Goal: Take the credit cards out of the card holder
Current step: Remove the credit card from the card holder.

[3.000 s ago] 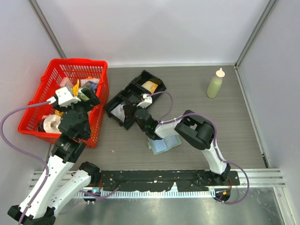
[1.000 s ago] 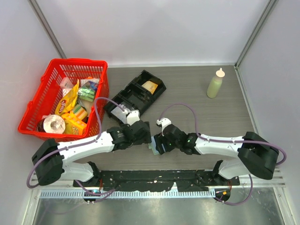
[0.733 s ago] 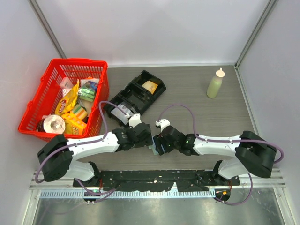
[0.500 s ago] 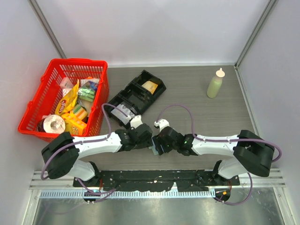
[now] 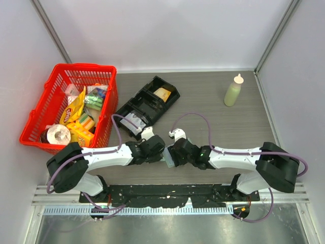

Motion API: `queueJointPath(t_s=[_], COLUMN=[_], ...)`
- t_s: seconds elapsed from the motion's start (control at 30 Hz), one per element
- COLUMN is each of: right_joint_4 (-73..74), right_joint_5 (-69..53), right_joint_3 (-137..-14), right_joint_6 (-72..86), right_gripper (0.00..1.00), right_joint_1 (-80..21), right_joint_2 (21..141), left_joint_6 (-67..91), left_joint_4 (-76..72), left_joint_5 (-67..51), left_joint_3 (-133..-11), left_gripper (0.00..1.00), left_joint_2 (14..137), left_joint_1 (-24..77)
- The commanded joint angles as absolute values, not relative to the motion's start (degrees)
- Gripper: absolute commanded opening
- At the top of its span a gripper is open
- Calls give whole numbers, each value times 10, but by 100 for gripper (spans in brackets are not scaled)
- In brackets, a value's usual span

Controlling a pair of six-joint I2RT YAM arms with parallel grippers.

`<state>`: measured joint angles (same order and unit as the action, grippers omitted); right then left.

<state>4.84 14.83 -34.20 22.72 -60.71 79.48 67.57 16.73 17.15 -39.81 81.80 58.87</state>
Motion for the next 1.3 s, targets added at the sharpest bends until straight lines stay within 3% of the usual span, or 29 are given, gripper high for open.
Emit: queueJointPath(t_s=[0.0,0.37,0.53,0.6,0.73,1.03,1.27], right_joint_4=[106,203,208,193,110,75,60], right_joint_5=[249,360,354,328,164,171,177], right_joint_3=[-358,-377,-373,-376,-365,-403,-412], right_joint_6=[229,313,307,268,193,147,156], right_gripper=[61,62,63,63,64,75,75], right_joint_1=[-609,-577,-526,-527,-540,-625,-645], right_joint_2=[759,740,691,652,617,736,794], left_joint_6=[684,683,681,680,679,686,692], left_joint_4=[171,175,178,178,179,178,172], left_joint_5=[178,176,177,176,176,178,179], left_joint_3=[-393,-391,-391,-393,-396,-390,-383], left_gripper=[0,0,0,0,0,0,0], left_joint_2=[812,811,808,808,810,807,802], left_joint_1=[590,590,591,590,590,590,591])
